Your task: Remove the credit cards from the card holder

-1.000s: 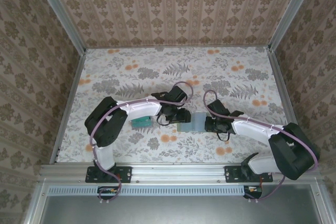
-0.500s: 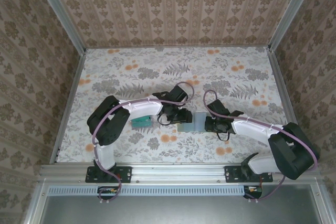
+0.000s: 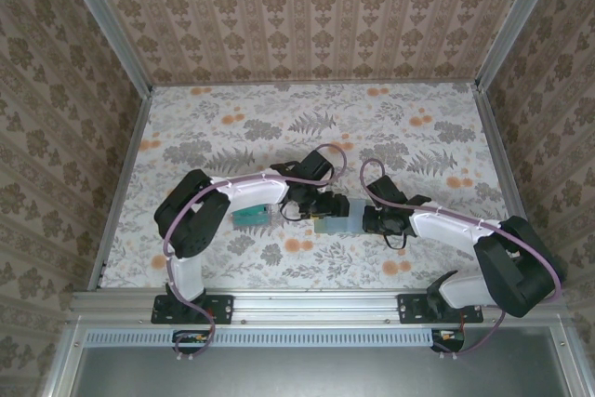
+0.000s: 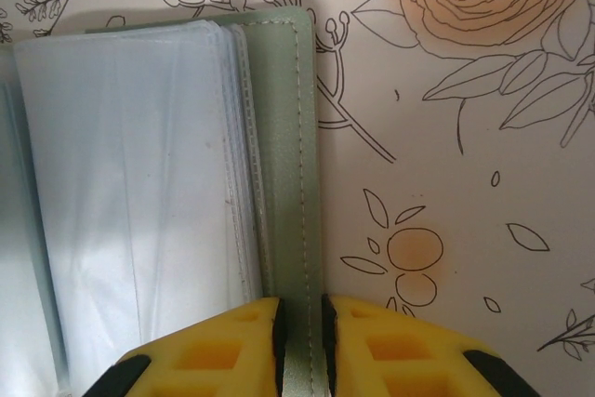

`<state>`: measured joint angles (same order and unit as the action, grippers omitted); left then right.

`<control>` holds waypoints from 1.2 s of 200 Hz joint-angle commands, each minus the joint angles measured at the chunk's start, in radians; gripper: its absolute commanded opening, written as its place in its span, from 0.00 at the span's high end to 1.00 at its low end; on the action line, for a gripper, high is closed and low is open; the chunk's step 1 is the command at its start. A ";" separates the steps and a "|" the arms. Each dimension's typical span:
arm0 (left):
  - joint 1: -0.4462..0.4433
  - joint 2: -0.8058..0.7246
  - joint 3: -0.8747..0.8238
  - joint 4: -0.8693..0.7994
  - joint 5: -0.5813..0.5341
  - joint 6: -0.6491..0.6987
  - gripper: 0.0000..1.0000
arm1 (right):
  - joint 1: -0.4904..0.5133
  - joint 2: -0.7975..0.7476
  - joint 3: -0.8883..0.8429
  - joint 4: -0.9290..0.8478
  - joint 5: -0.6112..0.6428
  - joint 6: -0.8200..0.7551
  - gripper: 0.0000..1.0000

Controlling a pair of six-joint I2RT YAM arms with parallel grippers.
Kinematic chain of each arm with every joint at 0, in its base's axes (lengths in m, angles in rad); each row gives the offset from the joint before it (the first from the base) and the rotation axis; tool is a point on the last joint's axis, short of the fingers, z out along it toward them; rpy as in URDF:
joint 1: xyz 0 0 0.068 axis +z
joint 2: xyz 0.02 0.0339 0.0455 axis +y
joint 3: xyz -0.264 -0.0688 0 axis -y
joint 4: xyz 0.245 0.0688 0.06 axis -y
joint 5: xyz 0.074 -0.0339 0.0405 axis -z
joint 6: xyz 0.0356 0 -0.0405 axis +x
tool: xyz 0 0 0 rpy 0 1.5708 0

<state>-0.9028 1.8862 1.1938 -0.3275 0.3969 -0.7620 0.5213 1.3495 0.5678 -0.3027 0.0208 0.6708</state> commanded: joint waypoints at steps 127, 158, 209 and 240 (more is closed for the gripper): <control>-0.027 0.011 0.075 0.046 0.090 0.045 0.24 | -0.019 -0.030 -0.003 -0.011 0.002 0.035 0.77; -0.037 0.034 0.119 0.038 0.109 0.059 0.26 | -0.060 -0.146 -0.018 -0.052 0.016 0.038 0.74; -0.058 0.094 0.196 0.013 0.133 0.074 0.30 | -0.116 -0.265 -0.043 -0.119 0.002 0.012 0.74; -0.053 0.073 0.170 0.018 0.107 0.062 0.35 | -0.121 -0.280 -0.059 -0.094 -0.040 0.012 0.73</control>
<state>-0.9562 1.9709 1.3647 -0.3023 0.5034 -0.7128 0.4061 1.0851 0.5274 -0.3733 0.0170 0.6849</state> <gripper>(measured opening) 0.658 0.268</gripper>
